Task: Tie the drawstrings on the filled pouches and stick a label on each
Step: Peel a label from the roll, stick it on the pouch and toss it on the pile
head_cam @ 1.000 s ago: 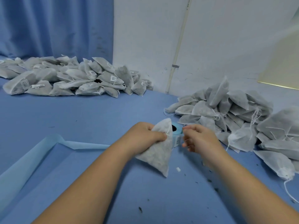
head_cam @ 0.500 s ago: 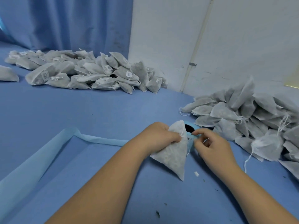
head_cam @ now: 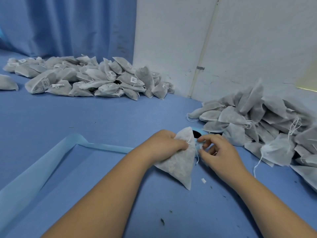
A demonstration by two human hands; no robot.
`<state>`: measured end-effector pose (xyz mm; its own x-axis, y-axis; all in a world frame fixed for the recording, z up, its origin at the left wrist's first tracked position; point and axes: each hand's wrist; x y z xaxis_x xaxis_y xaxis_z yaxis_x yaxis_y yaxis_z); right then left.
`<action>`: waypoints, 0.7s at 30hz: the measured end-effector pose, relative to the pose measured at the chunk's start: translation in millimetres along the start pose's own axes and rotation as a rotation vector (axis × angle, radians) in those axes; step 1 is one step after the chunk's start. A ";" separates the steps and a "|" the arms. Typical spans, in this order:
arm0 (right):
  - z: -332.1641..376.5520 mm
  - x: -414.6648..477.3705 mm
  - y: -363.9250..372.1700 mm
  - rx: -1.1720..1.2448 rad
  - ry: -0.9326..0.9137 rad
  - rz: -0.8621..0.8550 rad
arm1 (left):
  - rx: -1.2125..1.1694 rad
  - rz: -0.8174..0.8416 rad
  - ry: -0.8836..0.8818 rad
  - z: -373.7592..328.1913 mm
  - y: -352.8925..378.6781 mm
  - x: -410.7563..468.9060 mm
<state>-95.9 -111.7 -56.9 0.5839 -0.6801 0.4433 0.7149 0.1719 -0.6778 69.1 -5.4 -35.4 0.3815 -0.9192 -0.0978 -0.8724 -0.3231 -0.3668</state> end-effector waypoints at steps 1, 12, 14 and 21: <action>-0.2 -0.2 -0.4 -0.020 -0.014 -0.004 | 0.004 0.001 -0.003 0.3 0.0 0.3; -5.0 -0.3 -3.5 -0.022 -0.022 -0.002 | 0.012 0.004 -0.008 0.8 -0.3 -0.4; -4.3 0.0 -3.3 -0.027 -0.021 -0.005 | 0.021 0.001 -0.003 0.6 0.4 -0.7; -3.0 0.9 -3.6 -0.062 -0.011 -0.015 | 0.036 -0.003 0.019 0.8 2.3 -2.0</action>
<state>-99.1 -115.1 -55.8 0.5780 -0.6741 0.4599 0.6985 0.1173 -0.7059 66.6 -4.1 -36.8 0.3778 -0.9225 -0.0791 -0.8596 -0.3177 -0.4001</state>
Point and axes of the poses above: each hand's wrist, its own x-axis towards the middle knuckle, its own y-axis out of the palm, z = x × y, and after that the axes turned 3 degrees about -x, right-handed
